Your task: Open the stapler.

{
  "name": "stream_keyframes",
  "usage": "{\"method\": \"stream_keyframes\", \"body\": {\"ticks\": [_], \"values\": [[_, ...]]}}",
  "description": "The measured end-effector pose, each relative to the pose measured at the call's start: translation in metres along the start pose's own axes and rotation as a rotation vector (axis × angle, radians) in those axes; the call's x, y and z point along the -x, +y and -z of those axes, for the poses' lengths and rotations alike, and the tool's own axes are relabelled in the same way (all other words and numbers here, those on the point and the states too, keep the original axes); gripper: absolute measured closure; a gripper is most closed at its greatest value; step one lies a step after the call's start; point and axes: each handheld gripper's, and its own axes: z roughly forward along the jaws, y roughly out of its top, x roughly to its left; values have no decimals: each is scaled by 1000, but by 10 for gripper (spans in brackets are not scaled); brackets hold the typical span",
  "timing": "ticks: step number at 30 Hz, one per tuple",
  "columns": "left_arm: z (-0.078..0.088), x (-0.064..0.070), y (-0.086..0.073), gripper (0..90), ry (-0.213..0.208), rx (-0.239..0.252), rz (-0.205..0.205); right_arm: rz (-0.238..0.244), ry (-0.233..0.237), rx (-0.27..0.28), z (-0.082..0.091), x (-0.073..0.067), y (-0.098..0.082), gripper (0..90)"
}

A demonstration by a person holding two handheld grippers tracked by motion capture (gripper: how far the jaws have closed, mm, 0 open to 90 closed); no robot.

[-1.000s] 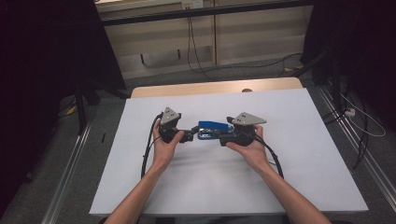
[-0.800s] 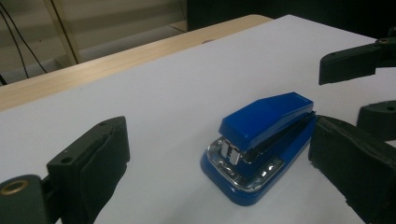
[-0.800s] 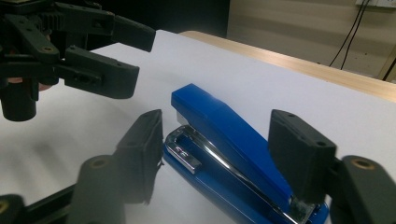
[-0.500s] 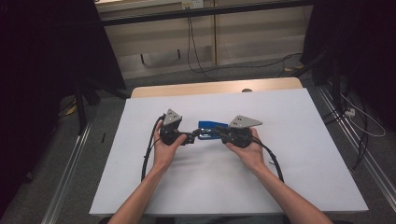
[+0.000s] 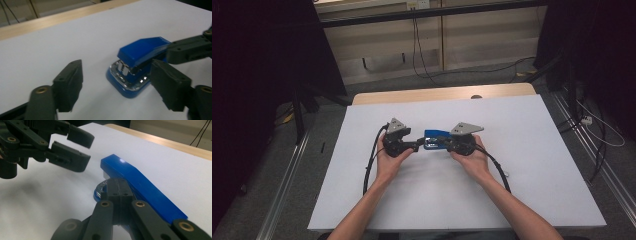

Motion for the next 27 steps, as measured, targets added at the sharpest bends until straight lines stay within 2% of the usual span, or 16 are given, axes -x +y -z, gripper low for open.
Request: {"method": "stream_keyframes", "body": {"ticks": [1, 3, 4, 5, 6, 8, 9, 14, 17, 20, 23, 25, 27], "values": [[-2, 1, -1, 417, -20, -18, 4, 4, 2, -8, -1, 0, 2, 900], [-3, 2, -2, 522, -17, -26, 1, 8, 2, -18, -3, 0, 3, 900], [-4, 3, -2, 522, -15, -33, 4, 8, 2, -18, -3, 0, 3, 900], [-6, 4, -2, 612, -11, -35, 7, 11, 2, -35, -5, 0, 2, 900], [-6, 4, -2, 658, -11, -35, 7, 11, 2, -35, -5, 0, 2, 900], [-8, 5, -3, 721, -7, -40, 5, 15, -7, -61, -7, 2, -1, 900], [-9, 5, -3, 721, -8, -48, 0, 15, -7, -61, -7, 2, -1, 900], [-14, 5, -5, 867, 9, -69, -14, 17, -7, -86, -9, 5, -3, 900], [-17, 4, -7, 900, 6, -74, 5, 14, -24, -133, -13, 6, -7, 900], [-18, 5, -6, 900, 9, -82, -6, 18, -24, -141, -14, 7, -7, 900], [-19, 7, -5, 900, 4, -78, 2, 27, -27, -157, -15, 6, -7, 900], [-22, 7, -4, 900, 26, -77, -4, 43, -33, -185, -18, 4, -7, 900], [-22, 7, -4, 900, 29, -74, 0, 47, -35, -186, -19, 4, -7, 900]]}}
